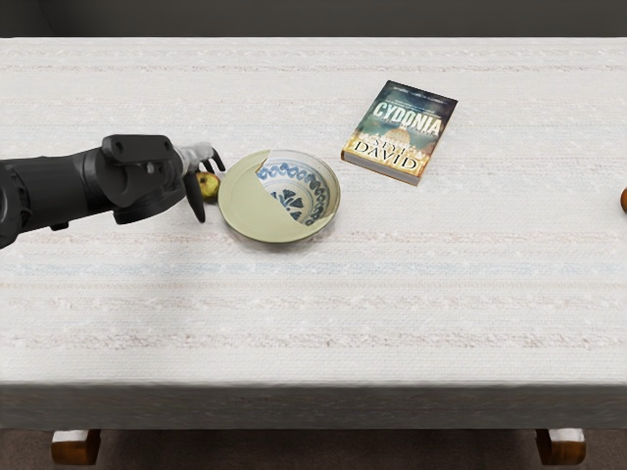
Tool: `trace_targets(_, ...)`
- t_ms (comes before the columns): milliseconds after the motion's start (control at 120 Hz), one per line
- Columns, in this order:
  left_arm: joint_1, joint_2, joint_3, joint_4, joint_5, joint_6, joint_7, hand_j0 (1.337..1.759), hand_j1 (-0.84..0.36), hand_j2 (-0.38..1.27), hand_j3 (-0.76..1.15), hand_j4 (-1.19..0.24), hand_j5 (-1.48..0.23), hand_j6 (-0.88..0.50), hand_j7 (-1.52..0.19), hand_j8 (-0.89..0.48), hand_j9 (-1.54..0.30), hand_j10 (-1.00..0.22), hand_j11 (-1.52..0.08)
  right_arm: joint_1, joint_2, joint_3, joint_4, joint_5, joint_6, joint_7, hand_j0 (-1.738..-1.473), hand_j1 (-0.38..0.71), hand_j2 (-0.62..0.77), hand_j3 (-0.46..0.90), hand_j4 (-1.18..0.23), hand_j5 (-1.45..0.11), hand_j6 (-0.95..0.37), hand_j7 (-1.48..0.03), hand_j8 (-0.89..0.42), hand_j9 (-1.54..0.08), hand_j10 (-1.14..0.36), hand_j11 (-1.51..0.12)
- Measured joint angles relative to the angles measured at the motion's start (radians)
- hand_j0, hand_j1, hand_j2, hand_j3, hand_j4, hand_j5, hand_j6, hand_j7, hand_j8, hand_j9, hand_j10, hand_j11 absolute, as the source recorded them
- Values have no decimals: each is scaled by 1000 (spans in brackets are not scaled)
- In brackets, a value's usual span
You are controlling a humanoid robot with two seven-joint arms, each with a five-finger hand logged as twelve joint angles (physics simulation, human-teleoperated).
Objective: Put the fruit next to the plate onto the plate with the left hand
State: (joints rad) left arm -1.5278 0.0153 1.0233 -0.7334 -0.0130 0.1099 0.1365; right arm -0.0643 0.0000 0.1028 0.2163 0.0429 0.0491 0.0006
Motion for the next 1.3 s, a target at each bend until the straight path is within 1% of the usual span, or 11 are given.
trace_targets(467,15,-2,3,0,-36,73,0,1658,-111,78,0,-385,-499,-385,-499,-385,-499,-385,-499,0,0,0,0,0,0,0,-1658,-331,-3,0,-15,-20,-15,-20,-15,-20,-15,-20)
trace_targets(617,14,-2,2,-2,-82,66,0,1658,-265,105,0,-520,-665,-486,-668,-506,-671,-517,-670,0,0,0,0,0,0,0,-1658,-331,-3,0,-15,-20,-15,-20,-15,-20,-15,-20)
trace_targets(767,14,-2,1,-2,-111,63,0,1655,-283,156,0,-600,-764,-449,-773,-465,-786,-588,-786,0,0,0,0,0,0,0,-1658,-331,-3,0,-15,-20,-15,-20,-15,-20,-15,-20)
trace_targets(967,11,13,9,-3,-121,61,-1,1655,-287,305,0,-652,-850,-463,-856,-495,-868,-640,-870,0,0,0,0,0,0,0,-1658,-331,-3,0,-15,-20,-15,-20,-15,-20,-15,-20)
trace_targets(1033,0,32,24,-4,-122,52,0,1655,-297,334,0,-653,-858,-470,-860,-497,-869,-645,-871,0,0,0,0,0,0,0,-1658,-331,-3,0,-15,-20,-15,-20,-15,-20,-15,-20)
trace_targets(1042,-4,39,25,-5,-123,48,0,1656,-297,378,0,-649,-863,-463,-862,-497,-870,-644,-872,0,0,0,0,0,0,0,-1658,-331,-3,0,-15,-20,-15,-20,-15,-20,-15,-20)
trace_targets(1083,-10,53,32,-7,-123,27,1,1656,-309,338,0,-654,-860,-460,-863,-482,-868,-647,-870,0,0,0,0,0,0,0,-1658,-331,-3,0,-15,-20,-15,-20,-15,-20,-15,-20)
trace_targets(1133,-20,61,38,-11,-124,6,1,1656,-306,368,0,-651,-865,-455,-866,-488,-868,-649,-870,0,0,0,0,0,0,0,-1658,-331,-3,0,-15,-20,-15,-20,-15,-20,-15,-20)
trace_targets(1158,-32,68,40,-15,-124,-3,1,1657,-313,433,0,-649,-870,-445,-866,-496,-866,-650,-867,0,0,0,0,0,0,0,-1658,-331,-3,0,-15,-20,-15,-20,-15,-20,-15,-20)
trace_targets(1217,-53,82,40,-31,-123,-15,2,1657,-322,383,0,-653,-867,-460,-865,-487,-866,-652,-867,0,0,0,0,0,0,0,-1658,-331,-3,0,-15,-20,-15,-20,-15,-20,-15,-20)
trace_targets(1300,-82,93,33,-45,-122,-64,1,1657,-315,391,0,-651,-871,-462,-870,-508,-867,-653,-868,0,0,0,0,0,0,0,-1658,-331,-3,0,-15,-20,-15,-20,-15,-20,-15,-20)
